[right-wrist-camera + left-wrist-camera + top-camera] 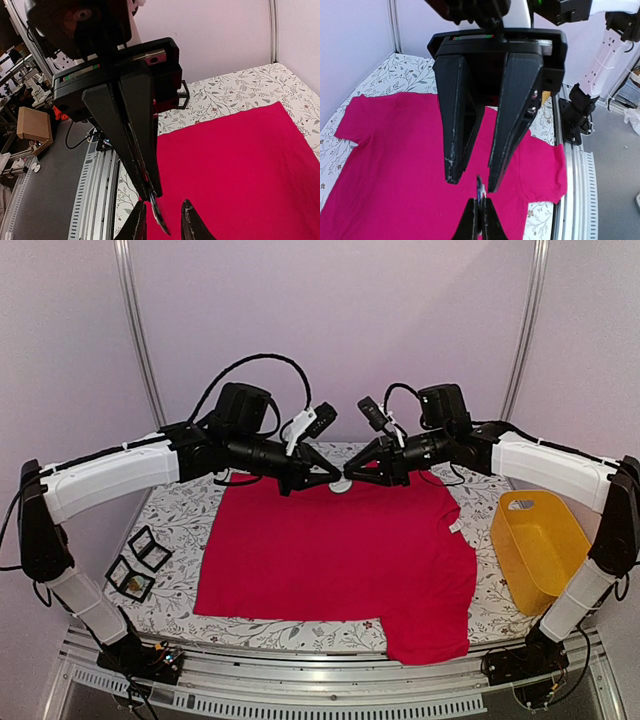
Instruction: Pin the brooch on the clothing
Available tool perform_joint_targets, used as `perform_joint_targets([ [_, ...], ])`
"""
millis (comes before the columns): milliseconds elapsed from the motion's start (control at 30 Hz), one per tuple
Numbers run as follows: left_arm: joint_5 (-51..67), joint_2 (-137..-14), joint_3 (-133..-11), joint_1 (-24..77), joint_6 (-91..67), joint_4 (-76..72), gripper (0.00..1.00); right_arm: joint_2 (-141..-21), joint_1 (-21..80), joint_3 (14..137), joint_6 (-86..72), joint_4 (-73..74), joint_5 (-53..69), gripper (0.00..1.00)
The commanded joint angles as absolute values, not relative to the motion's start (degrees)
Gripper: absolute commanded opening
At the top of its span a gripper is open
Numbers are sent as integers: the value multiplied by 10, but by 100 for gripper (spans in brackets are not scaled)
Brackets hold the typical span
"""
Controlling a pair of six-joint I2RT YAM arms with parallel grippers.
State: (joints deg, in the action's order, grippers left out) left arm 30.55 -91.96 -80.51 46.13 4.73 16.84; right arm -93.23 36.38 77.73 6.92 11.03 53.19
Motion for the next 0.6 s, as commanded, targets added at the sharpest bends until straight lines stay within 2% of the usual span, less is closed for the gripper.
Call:
perform_joint_targets([
  [0,316,-928,-821,468,53,174,0,-945,365,810,112,174,524,23],
  [167,323,-933,-828,470,58,178,0,-950,366,813,113,176,526,9],
  [433,323,-935,-831,469,58,178,0,-955,367,814,126,188,532,14],
  [500,324,-935,-831,470,60,179,0,-955,367,815,127,190,529,8],
  [533,324,-935,-831,470,60,180,0,-955,367,816,127,192,525,1],
  [567,325,-935,-831,469,61,181,0,-953,367,816,127,191,523,0],
])
